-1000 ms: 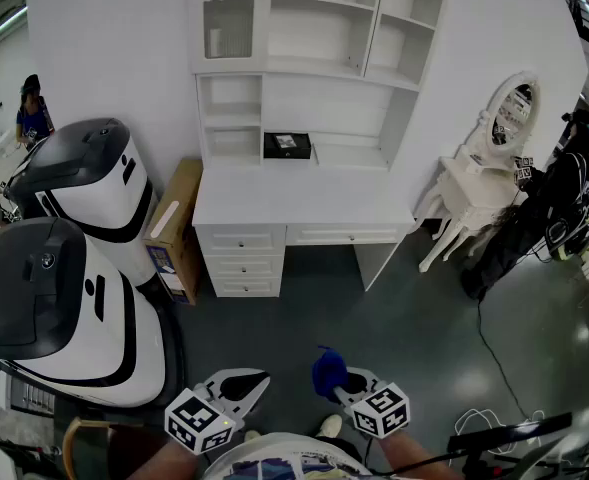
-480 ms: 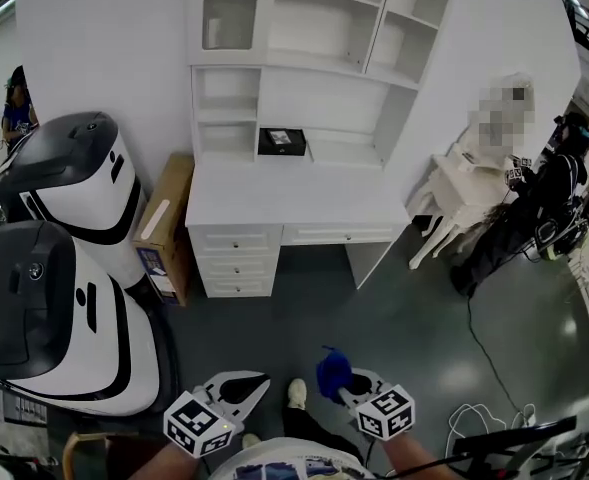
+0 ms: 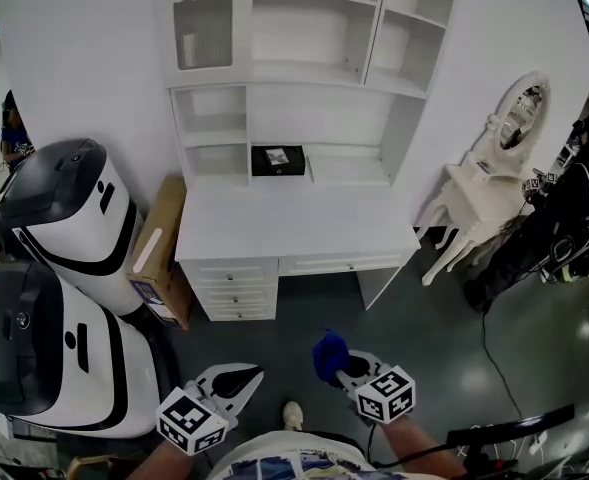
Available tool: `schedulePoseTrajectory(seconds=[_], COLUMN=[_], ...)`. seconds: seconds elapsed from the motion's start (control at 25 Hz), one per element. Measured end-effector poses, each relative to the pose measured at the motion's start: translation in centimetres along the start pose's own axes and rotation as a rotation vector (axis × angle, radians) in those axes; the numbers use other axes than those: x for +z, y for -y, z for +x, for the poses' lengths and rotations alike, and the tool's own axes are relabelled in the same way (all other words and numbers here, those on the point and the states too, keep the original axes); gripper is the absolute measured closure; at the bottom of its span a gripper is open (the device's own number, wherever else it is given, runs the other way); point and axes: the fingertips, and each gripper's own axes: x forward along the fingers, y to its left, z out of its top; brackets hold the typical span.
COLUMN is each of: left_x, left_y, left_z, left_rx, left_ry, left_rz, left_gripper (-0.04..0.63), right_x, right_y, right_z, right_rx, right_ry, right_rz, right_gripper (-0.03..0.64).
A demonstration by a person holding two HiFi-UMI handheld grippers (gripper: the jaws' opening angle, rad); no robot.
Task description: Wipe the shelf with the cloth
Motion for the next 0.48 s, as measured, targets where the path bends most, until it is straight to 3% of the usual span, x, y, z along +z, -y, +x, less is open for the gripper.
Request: schedulePoseTrajectory(seconds=[0.24, 0.48], left_x=[2.8, 4.8], left_y=[-3.5, -7.2], left_z=[5.8, 8.2], left_rx=[0.039, 0.047], left_ry=[0.022, 0.005], left_rz=[0.017, -0.002], left_gripper=[0.592, 0.592], right_x=[3.4, 9.3], right_y=[8.3, 13.2], right_z=[2.8, 6.2], right_rx=[0.008, 0.004], right_ry=[0.038, 0.084], right_rz=[-0.009, -0.052], right_gripper=[0.549, 0.549])
